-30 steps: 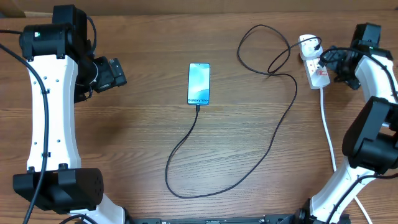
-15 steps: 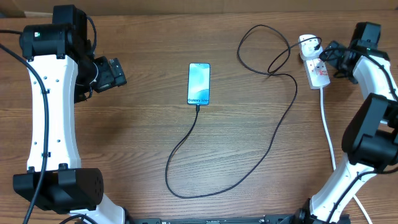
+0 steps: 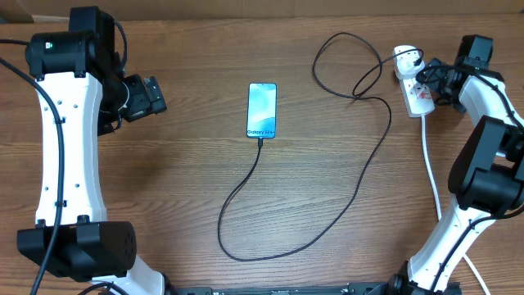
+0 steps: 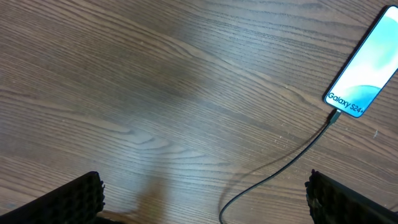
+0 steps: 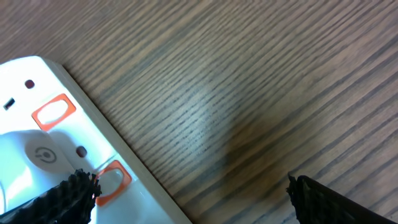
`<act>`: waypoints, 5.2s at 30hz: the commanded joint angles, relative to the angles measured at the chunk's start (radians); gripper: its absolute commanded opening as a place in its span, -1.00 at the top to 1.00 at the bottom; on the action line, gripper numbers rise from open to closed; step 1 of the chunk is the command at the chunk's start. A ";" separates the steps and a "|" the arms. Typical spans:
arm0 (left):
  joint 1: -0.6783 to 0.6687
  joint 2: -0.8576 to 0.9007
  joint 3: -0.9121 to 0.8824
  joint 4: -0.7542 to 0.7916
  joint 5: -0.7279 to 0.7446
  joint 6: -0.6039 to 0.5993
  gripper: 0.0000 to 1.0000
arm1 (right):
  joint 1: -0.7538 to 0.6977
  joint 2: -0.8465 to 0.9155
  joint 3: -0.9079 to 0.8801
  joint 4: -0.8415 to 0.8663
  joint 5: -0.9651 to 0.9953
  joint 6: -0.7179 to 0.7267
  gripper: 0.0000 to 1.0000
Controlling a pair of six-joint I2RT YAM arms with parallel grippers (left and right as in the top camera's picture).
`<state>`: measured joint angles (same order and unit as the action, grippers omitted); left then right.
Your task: Plug charger to phone and switch on socket
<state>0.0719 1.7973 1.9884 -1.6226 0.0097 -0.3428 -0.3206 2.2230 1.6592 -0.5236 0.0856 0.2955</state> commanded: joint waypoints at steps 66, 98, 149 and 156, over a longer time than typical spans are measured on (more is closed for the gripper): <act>-0.003 0.004 -0.006 0.004 -0.017 -0.021 -1.00 | -0.002 0.046 0.002 -0.021 -0.121 -0.013 -1.00; -0.003 0.004 -0.006 0.005 -0.017 -0.021 -1.00 | -0.002 -0.602 0.032 -0.398 -0.132 0.061 -1.00; -0.005 0.004 -0.006 0.005 -0.017 -0.021 -1.00 | -0.002 0.029 0.029 -0.012 -0.010 0.097 -1.00; -0.005 0.004 -0.006 0.005 -0.018 -0.021 -0.99 | -0.002 0.032 0.029 -0.011 -0.066 0.097 -1.00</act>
<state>0.0719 1.7973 1.9881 -1.6226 0.0093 -0.3454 -0.3248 2.2528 1.6821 -0.5385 0.0555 0.3901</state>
